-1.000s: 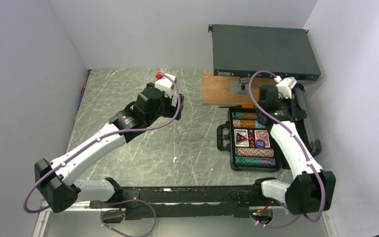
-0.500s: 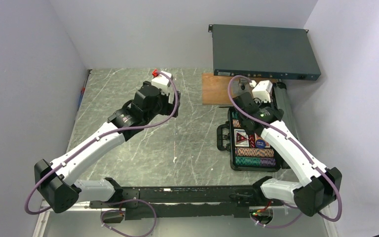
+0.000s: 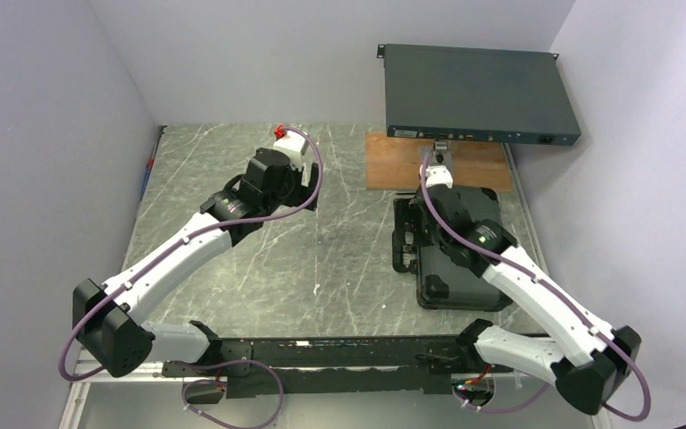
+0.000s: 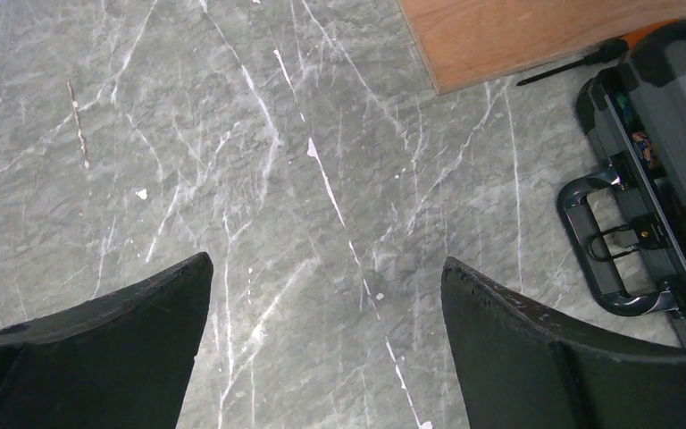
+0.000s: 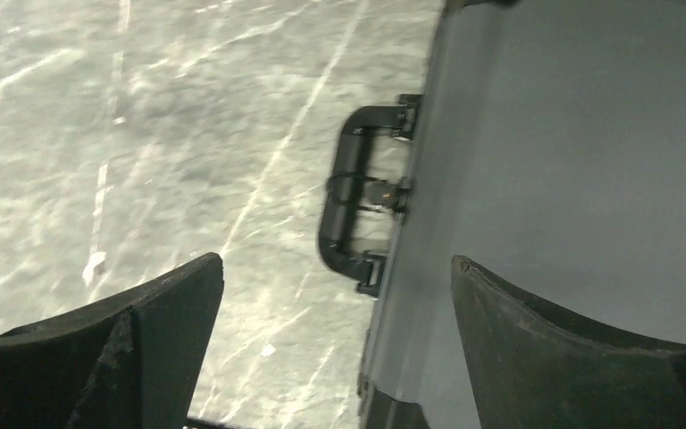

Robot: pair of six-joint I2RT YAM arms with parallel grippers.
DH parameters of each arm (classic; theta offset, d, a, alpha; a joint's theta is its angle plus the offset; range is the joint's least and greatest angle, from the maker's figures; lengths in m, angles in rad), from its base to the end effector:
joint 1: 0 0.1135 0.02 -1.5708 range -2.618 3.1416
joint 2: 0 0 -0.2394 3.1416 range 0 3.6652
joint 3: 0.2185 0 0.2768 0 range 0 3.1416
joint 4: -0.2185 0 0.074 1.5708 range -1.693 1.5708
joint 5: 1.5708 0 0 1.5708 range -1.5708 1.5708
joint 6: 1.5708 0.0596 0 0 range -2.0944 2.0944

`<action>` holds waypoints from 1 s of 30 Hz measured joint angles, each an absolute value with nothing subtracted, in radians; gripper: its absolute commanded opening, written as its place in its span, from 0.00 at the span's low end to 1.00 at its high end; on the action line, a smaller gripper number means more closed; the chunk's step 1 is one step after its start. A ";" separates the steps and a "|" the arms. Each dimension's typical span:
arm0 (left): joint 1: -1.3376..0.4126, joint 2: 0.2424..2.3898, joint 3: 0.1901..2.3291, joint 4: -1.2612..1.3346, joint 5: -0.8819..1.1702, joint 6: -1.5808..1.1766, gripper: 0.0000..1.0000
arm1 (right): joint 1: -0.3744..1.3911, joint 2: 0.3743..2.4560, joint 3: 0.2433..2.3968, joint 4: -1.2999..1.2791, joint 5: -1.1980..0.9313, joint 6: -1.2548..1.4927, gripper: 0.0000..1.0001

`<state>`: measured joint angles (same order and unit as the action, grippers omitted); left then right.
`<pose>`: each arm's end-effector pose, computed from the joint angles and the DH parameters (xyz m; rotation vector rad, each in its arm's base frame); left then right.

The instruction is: Pack up texas hold em set

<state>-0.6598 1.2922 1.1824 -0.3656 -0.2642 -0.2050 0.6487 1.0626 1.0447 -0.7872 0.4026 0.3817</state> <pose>0.2831 -0.2000 0.3135 0.2978 2.0175 -0.2743 0.2245 0.1409 0.2849 -0.1182 2.2934 0.0477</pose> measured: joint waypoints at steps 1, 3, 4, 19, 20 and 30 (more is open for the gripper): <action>-0.659 1.293 1.182 -0.366 -0.264 -0.205 0.99 | 0.650 1.028 1.016 -0.757 0.354 0.390 1.00; -0.657 1.293 1.182 -0.366 -0.265 -0.205 0.99 | 0.651 0.975 0.971 -0.718 0.317 0.410 1.00; -0.657 1.294 1.182 -0.366 -0.265 -0.205 0.99 | 0.650 0.955 0.952 -0.702 0.321 0.427 0.99; -0.655 1.336 1.182 -0.364 -0.259 -0.204 0.99 | 0.321 1.040 0.754 -0.489 0.390 0.622 0.00; -0.655 1.340 1.182 -0.363 -0.255 -0.204 0.98 | 0.292 1.058 0.739 -0.474 0.364 0.628 0.00; -0.656 1.402 1.182 -0.326 -0.105 -0.201 0.86 | 0.216 1.061 0.598 -0.202 0.230 0.706 0.00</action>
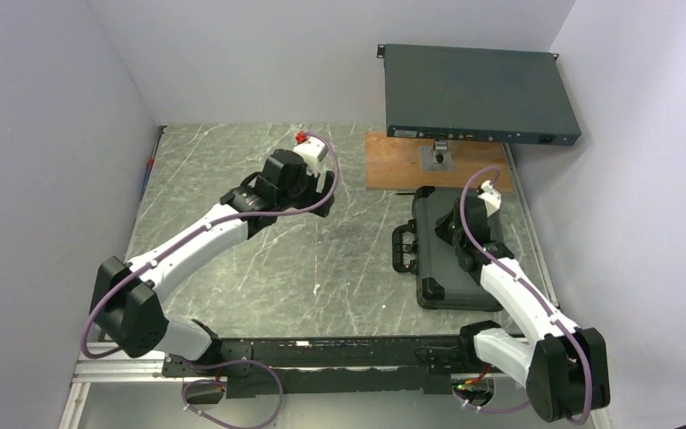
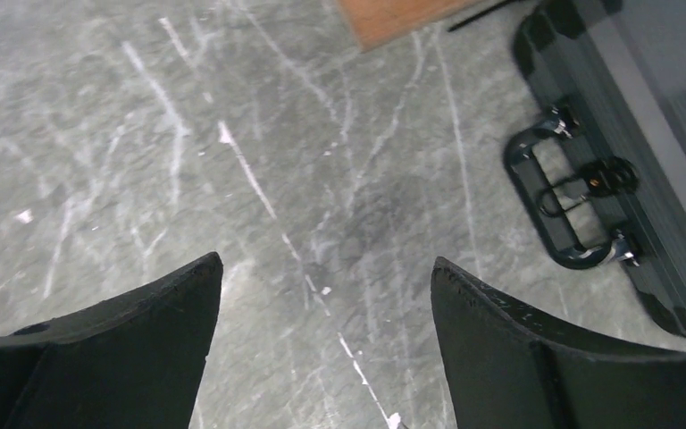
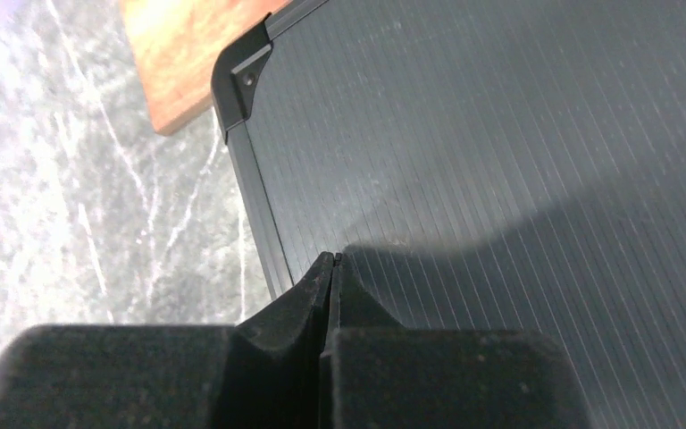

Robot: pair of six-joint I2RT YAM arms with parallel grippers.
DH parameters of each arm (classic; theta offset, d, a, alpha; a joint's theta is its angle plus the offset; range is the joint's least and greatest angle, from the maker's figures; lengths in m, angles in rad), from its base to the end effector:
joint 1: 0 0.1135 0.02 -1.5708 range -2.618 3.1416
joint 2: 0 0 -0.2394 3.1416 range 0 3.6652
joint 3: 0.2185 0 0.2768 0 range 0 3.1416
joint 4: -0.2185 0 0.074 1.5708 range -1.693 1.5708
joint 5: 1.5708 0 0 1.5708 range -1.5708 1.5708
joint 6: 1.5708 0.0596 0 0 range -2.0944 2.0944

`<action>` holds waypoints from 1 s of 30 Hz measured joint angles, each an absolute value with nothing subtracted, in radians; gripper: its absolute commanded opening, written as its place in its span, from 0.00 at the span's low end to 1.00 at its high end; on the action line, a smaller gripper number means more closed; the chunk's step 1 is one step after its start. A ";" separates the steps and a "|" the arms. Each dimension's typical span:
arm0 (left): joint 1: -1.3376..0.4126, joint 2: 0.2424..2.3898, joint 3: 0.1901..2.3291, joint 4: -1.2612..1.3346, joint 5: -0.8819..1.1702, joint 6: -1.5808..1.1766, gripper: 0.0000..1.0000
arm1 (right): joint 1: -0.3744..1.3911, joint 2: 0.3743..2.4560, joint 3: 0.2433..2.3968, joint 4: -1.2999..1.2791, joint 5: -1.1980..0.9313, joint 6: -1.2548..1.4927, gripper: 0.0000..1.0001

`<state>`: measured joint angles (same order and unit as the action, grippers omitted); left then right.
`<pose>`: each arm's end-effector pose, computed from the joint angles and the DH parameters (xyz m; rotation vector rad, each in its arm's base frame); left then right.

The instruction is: Pack up texas hold em set

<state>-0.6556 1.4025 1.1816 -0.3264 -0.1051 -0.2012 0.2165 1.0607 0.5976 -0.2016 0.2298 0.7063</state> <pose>0.2975 -0.2209 0.2795 0.4204 2.0987 -0.3968 0.2721 0.0459 0.1740 0.6602 2.1266 0.2521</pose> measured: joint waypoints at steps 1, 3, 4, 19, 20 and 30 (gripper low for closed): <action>-0.658 1.412 1.180 -0.311 -0.073 -0.202 0.84 | 0.215 1.046 0.570 -0.171 0.230 0.725 0.00; -0.670 1.434 1.172 -0.284 -0.022 -0.205 0.79 | 0.212 1.016 0.518 -0.112 0.231 0.766 0.00; -0.682 1.451 1.167 -0.266 0.006 -0.208 0.77 | 0.210 1.008 0.502 -0.090 0.231 0.783 0.00; -0.804 1.878 1.112 0.254 0.240 -0.754 0.54 | 0.233 0.947 0.394 0.062 0.199 0.821 0.00; -0.812 1.907 1.115 0.282 0.240 -0.795 0.54 | 0.243 0.939 0.389 0.062 0.199 0.821 0.00; -0.858 2.054 1.132 0.369 0.239 -1.051 0.45 | 0.275 0.870 0.345 0.062 0.204 0.831 0.00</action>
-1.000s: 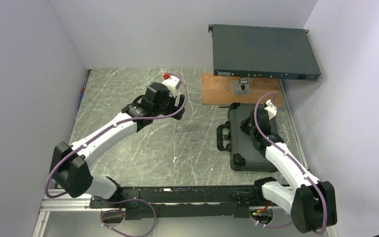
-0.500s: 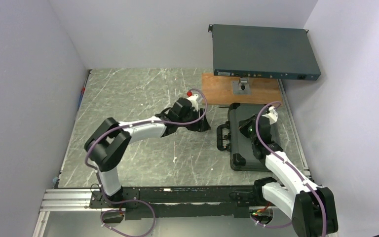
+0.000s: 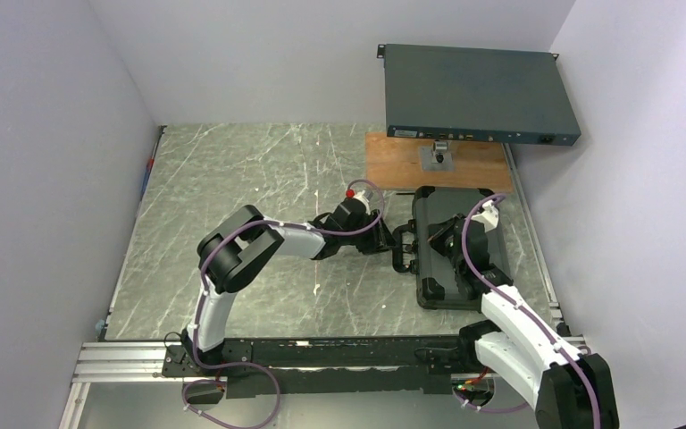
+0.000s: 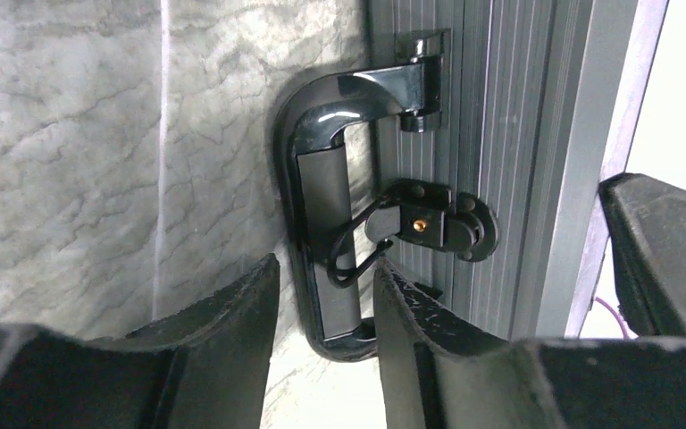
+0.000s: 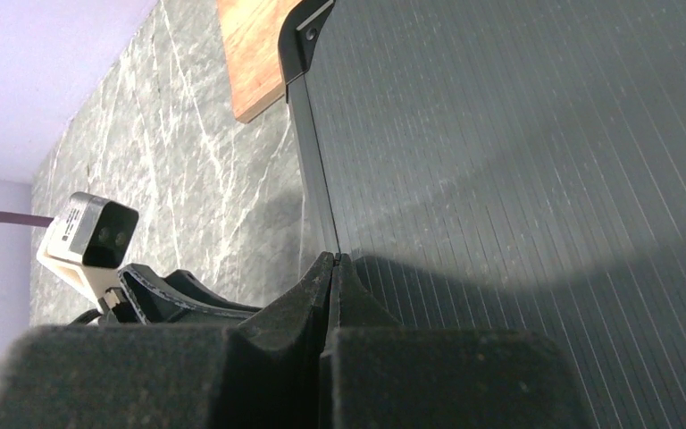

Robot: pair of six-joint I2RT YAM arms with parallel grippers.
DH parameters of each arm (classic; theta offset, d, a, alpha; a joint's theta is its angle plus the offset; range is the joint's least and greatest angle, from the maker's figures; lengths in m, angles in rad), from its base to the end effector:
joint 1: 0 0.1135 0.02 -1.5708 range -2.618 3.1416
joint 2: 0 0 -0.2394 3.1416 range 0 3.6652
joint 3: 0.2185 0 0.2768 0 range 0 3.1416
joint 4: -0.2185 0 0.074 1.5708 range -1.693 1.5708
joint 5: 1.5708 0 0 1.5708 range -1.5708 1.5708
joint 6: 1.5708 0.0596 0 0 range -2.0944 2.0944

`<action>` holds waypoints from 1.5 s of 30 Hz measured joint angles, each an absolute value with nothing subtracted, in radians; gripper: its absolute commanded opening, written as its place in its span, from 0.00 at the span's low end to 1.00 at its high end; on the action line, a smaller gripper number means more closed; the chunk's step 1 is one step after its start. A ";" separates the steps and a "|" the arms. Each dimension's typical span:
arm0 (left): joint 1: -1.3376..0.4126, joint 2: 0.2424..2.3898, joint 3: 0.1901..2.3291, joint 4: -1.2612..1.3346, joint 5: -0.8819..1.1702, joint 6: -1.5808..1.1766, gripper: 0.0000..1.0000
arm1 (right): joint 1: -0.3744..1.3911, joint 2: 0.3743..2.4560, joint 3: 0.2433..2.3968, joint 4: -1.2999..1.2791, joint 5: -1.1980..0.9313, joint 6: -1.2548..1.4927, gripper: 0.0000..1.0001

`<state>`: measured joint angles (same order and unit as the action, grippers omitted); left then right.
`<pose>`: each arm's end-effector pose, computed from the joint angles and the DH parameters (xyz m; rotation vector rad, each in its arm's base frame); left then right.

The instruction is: Pack up texas hold em set

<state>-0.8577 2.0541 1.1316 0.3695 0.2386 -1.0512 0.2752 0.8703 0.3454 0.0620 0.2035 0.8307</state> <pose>0.2867 -0.3530 0.0770 -0.0730 2.4349 -1.2749 0.2420 0.0558 0.1539 0.6881 1.9401 0.4889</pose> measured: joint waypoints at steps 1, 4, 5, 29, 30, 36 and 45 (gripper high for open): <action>-0.859 2.059 1.134 0.377 0.239 -1.062 0.43 | 0.278 0.868 0.344 0.062 0.205 0.831 0.00; -0.859 2.072 1.141 0.403 0.239 -1.090 0.38 | 0.283 0.865 0.342 0.062 0.213 0.831 0.00; -0.859 2.076 1.144 0.408 0.238 -1.096 0.37 | 0.285 0.863 0.341 0.062 0.216 0.831 0.00; -0.898 2.091 1.180 0.525 0.287 -1.152 0.27 | 0.295 0.853 0.334 0.063 0.231 0.831 0.00; -0.899 2.091 1.180 0.532 0.291 -1.156 0.28 | 0.295 0.853 0.334 0.063 0.231 0.831 0.00; -0.900 2.091 1.180 0.598 0.318 -1.192 0.31 | 0.295 0.853 0.334 0.064 0.231 0.831 0.00; -0.900 2.105 1.180 0.685 0.360 -1.244 0.32 | 0.295 0.853 0.333 0.064 0.230 0.831 0.00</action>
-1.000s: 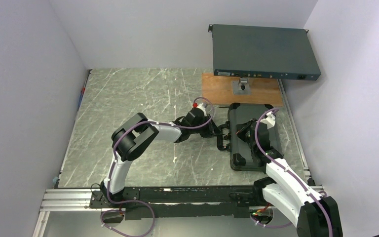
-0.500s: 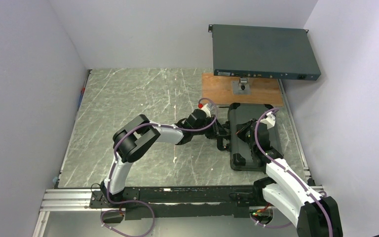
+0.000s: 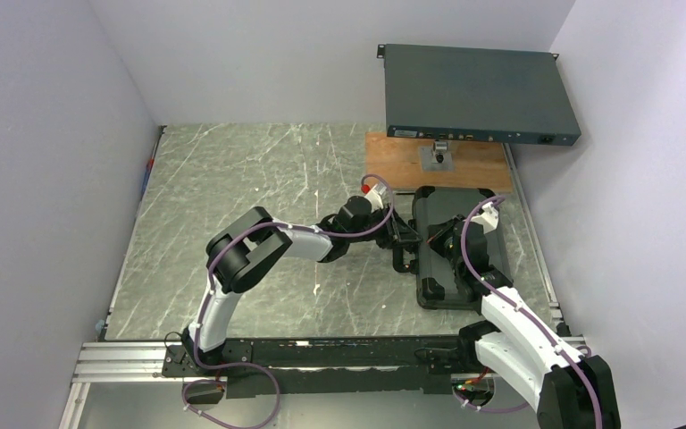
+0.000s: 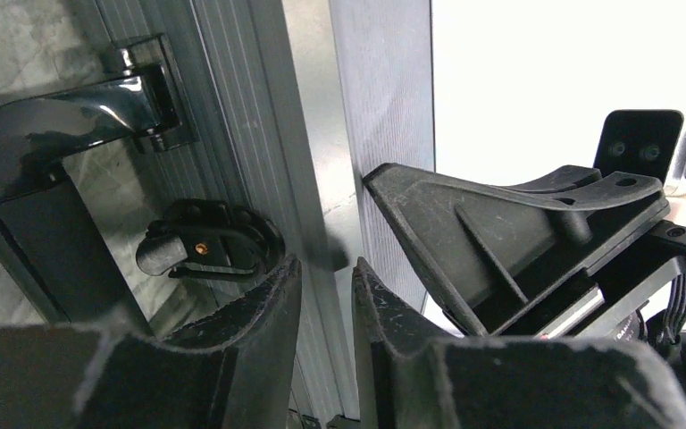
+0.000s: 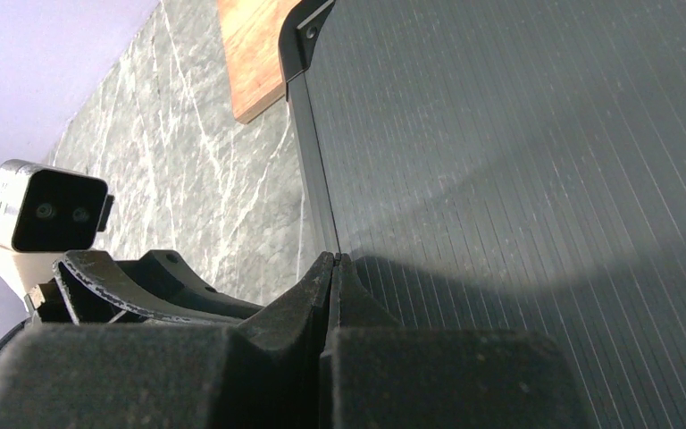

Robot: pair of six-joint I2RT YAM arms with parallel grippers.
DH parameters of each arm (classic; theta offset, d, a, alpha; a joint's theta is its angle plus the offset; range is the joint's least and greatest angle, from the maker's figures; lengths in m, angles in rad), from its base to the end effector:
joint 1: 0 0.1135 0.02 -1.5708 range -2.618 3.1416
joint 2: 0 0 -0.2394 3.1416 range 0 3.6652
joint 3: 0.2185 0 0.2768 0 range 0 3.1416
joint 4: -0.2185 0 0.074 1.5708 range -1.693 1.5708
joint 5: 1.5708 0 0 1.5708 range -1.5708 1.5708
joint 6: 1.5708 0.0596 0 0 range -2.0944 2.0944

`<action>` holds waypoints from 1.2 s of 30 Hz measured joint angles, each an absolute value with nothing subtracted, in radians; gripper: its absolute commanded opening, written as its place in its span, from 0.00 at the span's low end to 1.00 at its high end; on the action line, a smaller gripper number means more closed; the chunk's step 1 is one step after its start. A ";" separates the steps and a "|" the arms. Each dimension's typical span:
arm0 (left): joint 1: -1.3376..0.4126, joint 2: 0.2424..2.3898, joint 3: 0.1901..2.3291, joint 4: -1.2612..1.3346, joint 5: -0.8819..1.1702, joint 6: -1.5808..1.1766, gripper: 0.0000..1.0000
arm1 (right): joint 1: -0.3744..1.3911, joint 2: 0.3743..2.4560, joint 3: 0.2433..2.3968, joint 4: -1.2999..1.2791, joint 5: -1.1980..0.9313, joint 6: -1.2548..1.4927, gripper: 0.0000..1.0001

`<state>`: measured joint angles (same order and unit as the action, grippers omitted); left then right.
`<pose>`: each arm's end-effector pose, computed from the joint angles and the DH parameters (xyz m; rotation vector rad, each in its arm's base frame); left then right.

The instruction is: Pack up texas hold em set

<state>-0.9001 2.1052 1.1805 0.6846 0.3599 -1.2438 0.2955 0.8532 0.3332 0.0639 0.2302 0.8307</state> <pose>0.2810 -0.3880 0.1090 -0.0669 2.2242 -1.7097 0.2387 0.0585 0.1535 0.6819 1.9305 0.4798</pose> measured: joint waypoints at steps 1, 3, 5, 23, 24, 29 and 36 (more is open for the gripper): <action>-0.900 2.106 1.180 0.683 0.360 -1.246 0.34 | 0.295 0.853 0.333 0.064 0.230 0.831 0.00; -0.900 2.107 1.180 0.683 0.357 -1.244 0.43 | 0.295 0.853 0.333 0.064 0.230 0.831 0.00; -0.900 2.102 1.175 0.677 0.344 -1.229 0.53 | 0.295 0.853 0.333 0.064 0.231 0.831 0.00; -0.891 2.127 1.179 0.649 0.350 -1.206 0.52 | 0.295 0.854 0.334 0.064 0.231 0.830 0.00; -0.889 2.138 1.194 0.656 0.361 -1.217 0.50 | 0.295 0.854 0.333 0.064 0.231 0.830 0.00; -0.880 2.157 1.213 0.681 0.384 -1.244 0.47 | 0.295 0.855 0.334 0.065 0.231 0.830 0.00; -0.879 2.157 1.204 0.704 0.387 -1.289 0.46 | 0.295 0.855 0.334 0.065 0.231 0.830 0.00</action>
<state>-0.8795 2.1574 1.2041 0.7036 0.3874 -1.2888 0.2955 0.8555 0.3336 0.0650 0.2306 0.8303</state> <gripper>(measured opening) 0.460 0.005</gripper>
